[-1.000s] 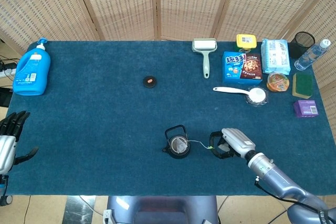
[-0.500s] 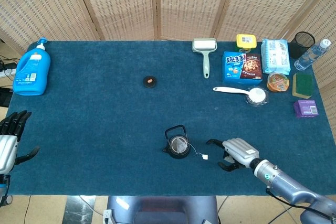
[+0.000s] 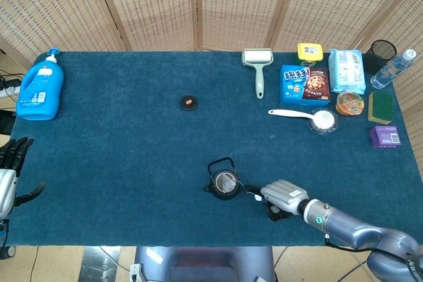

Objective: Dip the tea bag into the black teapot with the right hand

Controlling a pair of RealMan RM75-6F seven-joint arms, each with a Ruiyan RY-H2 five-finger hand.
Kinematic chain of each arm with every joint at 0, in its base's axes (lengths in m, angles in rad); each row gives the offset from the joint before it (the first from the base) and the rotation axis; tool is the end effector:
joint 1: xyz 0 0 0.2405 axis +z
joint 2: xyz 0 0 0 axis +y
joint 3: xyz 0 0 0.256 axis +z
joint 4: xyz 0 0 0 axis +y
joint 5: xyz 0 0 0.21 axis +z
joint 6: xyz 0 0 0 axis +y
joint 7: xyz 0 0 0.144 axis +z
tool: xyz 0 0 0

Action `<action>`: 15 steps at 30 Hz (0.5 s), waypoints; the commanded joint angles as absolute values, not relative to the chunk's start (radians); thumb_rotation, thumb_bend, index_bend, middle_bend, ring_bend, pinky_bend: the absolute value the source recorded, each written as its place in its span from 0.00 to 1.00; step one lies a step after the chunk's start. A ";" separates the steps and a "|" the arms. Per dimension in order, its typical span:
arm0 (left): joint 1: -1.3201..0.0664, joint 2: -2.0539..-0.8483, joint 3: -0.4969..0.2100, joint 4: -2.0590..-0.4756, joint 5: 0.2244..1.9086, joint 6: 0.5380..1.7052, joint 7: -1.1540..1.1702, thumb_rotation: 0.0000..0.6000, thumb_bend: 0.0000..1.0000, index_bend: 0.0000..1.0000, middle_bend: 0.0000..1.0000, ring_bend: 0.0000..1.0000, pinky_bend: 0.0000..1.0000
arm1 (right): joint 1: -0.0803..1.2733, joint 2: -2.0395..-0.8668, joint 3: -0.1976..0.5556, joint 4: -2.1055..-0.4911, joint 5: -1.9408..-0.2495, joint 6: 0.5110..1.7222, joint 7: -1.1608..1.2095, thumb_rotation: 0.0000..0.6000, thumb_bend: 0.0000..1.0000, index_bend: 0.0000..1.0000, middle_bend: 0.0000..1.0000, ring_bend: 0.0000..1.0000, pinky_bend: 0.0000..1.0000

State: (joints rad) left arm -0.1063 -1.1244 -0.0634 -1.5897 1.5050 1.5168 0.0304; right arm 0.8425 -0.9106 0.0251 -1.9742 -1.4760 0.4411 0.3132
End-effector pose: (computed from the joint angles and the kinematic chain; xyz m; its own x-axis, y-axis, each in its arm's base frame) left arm -0.3072 0.1907 0.1654 0.4356 -0.0541 0.8985 0.8987 -0.0308 -0.4375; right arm -0.1436 -0.2648 0.0712 0.4403 -0.7405 0.5078 -0.8837 -0.4573 0.0995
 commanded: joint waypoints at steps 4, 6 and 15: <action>-0.105 -1.125 -0.063 -1.584 1.500 1.514 0.025 1.00 0.24 0.00 0.06 0.00 0.09 | 0.898 -0.940 0.059 -1.967 -1.404 0.394 0.280 1.00 0.84 0.00 1.00 1.00 1.00; -0.105 -1.126 -0.064 -1.582 1.499 1.514 0.024 1.00 0.24 0.00 0.06 0.00 0.09 | 0.910 -0.945 0.065 -1.965 -1.384 0.389 0.267 1.00 0.84 0.00 1.00 1.00 1.00; -0.104 -1.130 -0.064 -1.571 1.493 1.509 0.015 1.00 0.24 0.00 0.06 0.00 0.09 | 0.961 -0.985 0.075 -1.943 -1.295 0.363 0.209 1.00 0.84 0.00 1.00 1.00 1.00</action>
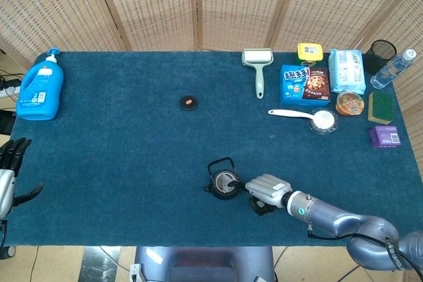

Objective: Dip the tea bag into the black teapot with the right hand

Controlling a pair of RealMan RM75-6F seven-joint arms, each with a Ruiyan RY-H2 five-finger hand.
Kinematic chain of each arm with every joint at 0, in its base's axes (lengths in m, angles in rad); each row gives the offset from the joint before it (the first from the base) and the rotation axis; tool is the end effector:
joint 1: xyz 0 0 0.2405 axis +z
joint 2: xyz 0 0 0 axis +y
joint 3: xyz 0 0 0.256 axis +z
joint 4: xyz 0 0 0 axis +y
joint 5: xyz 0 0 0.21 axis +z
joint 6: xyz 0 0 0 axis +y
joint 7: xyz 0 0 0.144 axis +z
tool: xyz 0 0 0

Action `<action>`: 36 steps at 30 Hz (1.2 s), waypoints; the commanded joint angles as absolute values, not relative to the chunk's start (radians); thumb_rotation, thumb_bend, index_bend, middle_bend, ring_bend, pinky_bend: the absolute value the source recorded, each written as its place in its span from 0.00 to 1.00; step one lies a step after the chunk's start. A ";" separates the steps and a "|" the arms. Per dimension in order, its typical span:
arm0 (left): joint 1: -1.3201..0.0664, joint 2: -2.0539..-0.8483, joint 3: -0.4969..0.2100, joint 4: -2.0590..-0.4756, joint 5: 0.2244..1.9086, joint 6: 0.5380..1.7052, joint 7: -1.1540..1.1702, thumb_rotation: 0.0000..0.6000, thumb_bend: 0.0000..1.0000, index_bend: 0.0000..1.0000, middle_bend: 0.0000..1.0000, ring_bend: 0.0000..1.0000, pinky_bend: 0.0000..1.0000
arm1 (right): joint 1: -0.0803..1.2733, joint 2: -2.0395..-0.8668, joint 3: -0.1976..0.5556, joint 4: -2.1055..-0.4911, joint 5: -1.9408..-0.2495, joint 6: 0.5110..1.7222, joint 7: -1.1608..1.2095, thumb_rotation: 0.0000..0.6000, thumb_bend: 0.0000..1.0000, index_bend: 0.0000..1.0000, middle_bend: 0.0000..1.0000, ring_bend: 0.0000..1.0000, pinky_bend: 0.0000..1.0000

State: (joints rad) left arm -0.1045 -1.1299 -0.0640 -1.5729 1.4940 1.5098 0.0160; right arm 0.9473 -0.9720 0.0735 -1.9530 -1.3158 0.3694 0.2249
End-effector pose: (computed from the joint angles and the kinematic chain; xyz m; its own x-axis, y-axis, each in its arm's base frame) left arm -0.3122 0.1906 0.1651 0.4325 -0.0473 0.9004 0.9009 -0.0176 -0.4336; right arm -0.1126 -0.2832 0.0551 0.4672 -0.7366 0.4890 -0.8663 -0.4920 0.0866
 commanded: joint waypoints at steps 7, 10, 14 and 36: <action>-0.102 -1.132 -0.064 -1.558 1.488 1.508 0.001 1.00 0.24 0.00 0.06 0.00 0.09 | 1.005 -1.032 0.057 -1.903 -1.206 0.359 0.140 1.00 0.84 0.00 1.00 1.00 1.00; -0.100 -1.133 -0.064 -1.553 1.486 1.508 -0.004 1.00 0.24 0.00 0.06 0.00 0.09 | 1.020 -1.047 0.046 -1.893 -1.170 0.367 0.110 1.00 0.84 0.00 1.00 1.00 1.00; -0.096 -1.135 -0.061 -1.544 1.485 1.510 -0.014 1.00 0.24 0.00 0.06 0.00 0.09 | 1.056 -1.085 0.017 -1.858 -1.090 0.381 0.054 1.00 0.84 0.00 1.00 1.00 1.00; -0.085 -1.137 -0.060 -1.519 1.483 1.516 -0.042 1.00 0.24 0.00 0.06 0.00 0.09 | 1.177 -1.140 -0.079 -1.887 -0.853 0.477 -0.102 1.00 0.83 0.00 1.00 1.00 1.00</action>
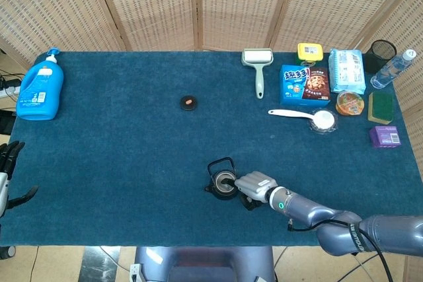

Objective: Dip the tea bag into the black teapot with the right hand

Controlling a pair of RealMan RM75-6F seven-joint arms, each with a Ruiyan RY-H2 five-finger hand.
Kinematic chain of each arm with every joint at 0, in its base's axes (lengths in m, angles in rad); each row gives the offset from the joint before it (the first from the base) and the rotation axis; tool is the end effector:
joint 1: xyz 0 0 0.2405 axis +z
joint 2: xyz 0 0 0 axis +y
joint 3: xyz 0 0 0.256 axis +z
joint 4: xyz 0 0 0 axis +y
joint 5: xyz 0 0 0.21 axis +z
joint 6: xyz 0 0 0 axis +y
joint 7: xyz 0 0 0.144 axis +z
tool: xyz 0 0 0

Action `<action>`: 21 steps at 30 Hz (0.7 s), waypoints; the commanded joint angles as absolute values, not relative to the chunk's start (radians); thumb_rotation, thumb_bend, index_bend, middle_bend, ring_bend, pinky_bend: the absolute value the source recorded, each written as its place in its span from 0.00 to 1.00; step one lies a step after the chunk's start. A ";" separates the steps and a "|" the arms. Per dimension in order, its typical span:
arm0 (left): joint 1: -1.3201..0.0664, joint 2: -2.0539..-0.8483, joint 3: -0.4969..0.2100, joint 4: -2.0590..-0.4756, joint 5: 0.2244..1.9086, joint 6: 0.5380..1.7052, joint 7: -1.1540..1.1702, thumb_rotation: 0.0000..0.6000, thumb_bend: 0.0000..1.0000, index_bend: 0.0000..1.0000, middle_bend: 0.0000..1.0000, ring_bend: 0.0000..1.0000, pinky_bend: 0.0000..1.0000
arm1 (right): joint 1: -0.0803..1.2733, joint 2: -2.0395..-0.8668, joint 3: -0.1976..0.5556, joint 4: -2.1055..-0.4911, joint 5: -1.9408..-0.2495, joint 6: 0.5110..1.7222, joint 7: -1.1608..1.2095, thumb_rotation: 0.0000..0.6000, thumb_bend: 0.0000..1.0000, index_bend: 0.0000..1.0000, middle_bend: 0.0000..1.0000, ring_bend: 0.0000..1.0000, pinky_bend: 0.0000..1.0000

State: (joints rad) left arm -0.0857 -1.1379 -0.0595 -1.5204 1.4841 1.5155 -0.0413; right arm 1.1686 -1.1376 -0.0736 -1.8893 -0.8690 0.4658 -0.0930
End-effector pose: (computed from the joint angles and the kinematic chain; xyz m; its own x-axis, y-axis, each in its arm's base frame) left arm -0.3264 0.1845 0.1688 0.4212 -0.0443 0.9059 0.9069 0.0116 -0.4212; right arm -0.1001 -0.2983 0.0138 0.5118 -0.7307 0.4519 -0.8539 -0.4906 0.1738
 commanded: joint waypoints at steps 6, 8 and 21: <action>-0.092 -1.140 -0.061 -1.519 1.490 1.510 -0.043 1.00 0.24 0.00 0.06 0.00 0.09 | 1.155 -1.099 -0.087 -1.950 -0.864 0.526 -0.110 1.00 0.83 0.00 1.00 1.00 1.00; -0.094 -1.141 -0.062 -1.521 1.492 1.510 -0.041 1.00 0.24 0.00 0.06 0.00 0.09 | 1.142 -1.090 -0.085 -1.965 -0.880 0.540 -0.109 1.00 0.83 0.00 1.00 1.00 1.00; -0.097 -1.138 -0.058 -1.556 1.506 1.511 -0.010 1.00 0.24 0.00 0.06 0.00 0.08 | 0.990 -0.965 -0.046 -2.071 -1.087 0.677 -0.044 1.00 0.78 0.02 1.00 1.00 1.00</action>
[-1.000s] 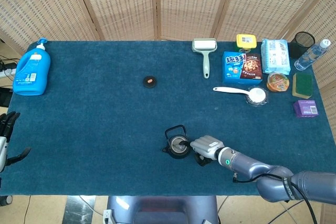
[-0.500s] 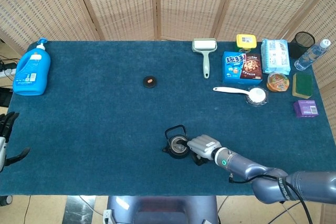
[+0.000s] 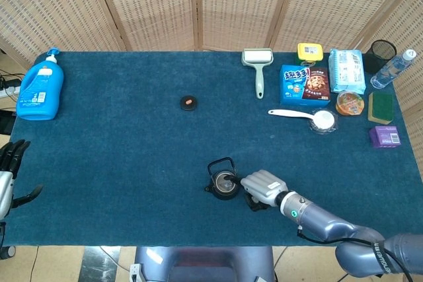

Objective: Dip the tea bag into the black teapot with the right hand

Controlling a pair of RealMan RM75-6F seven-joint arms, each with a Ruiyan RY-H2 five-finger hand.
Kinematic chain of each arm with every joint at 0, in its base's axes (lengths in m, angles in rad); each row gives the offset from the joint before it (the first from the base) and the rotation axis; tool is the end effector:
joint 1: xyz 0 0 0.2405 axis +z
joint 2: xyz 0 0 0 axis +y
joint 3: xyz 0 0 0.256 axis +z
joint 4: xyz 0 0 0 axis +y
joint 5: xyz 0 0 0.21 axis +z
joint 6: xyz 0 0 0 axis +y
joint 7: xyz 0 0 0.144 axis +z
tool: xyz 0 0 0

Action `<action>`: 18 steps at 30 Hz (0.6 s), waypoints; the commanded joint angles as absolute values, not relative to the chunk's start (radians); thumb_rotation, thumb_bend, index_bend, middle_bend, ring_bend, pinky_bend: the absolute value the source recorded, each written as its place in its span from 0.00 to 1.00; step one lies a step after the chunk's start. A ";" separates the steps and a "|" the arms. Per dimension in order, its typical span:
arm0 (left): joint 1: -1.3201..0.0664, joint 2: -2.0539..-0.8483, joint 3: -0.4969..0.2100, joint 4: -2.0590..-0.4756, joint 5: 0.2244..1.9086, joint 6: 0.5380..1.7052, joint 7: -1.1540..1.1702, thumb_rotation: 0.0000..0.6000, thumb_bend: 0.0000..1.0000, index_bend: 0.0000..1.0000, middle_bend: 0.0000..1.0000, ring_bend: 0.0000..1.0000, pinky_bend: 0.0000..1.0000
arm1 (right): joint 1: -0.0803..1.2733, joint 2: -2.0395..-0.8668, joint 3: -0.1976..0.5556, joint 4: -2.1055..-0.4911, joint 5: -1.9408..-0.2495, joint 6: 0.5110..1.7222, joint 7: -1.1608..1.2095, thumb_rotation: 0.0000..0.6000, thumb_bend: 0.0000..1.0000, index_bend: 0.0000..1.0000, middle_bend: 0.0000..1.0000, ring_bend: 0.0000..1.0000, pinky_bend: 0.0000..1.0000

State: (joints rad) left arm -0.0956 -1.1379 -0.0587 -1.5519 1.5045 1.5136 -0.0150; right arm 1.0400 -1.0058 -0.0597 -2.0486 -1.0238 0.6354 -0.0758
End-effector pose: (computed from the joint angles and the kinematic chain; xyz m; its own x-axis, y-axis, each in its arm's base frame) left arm -0.3161 0.1870 0.1637 0.4174 -0.0427 0.9077 0.9080 -0.0196 -0.4185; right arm -0.1004 -0.2784 0.0536 0.4790 -0.6561 0.5832 -0.8563 -0.4955 0.1458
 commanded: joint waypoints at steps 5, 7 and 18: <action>-0.101 -1.141 -0.058 -1.565 1.501 1.504 0.012 1.00 0.24 0.00 0.06 0.00 0.09 | 0.896 -0.915 -0.033 -2.071 -1.195 0.763 0.034 1.00 0.73 0.03 0.96 1.00 1.00; -0.102 -1.144 -0.060 -1.561 1.494 1.502 0.035 1.00 0.24 0.00 0.06 0.00 0.09 | 0.849 -0.895 -0.033 -2.064 -1.249 0.808 0.075 1.00 0.72 0.03 0.92 1.00 1.00; -0.112 -1.158 -0.063 -1.561 1.478 1.479 0.065 1.00 0.24 0.00 0.06 0.00 0.09 | 0.641 -0.947 -0.019 -1.939 -1.362 1.113 0.034 1.00 0.69 0.09 0.62 0.69 0.74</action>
State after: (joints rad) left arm -0.1114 -1.1562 -0.0618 -1.5616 1.4792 1.4790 0.0649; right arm 0.6986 -0.9086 -0.0319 -1.9914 -1.3501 1.0273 0.0694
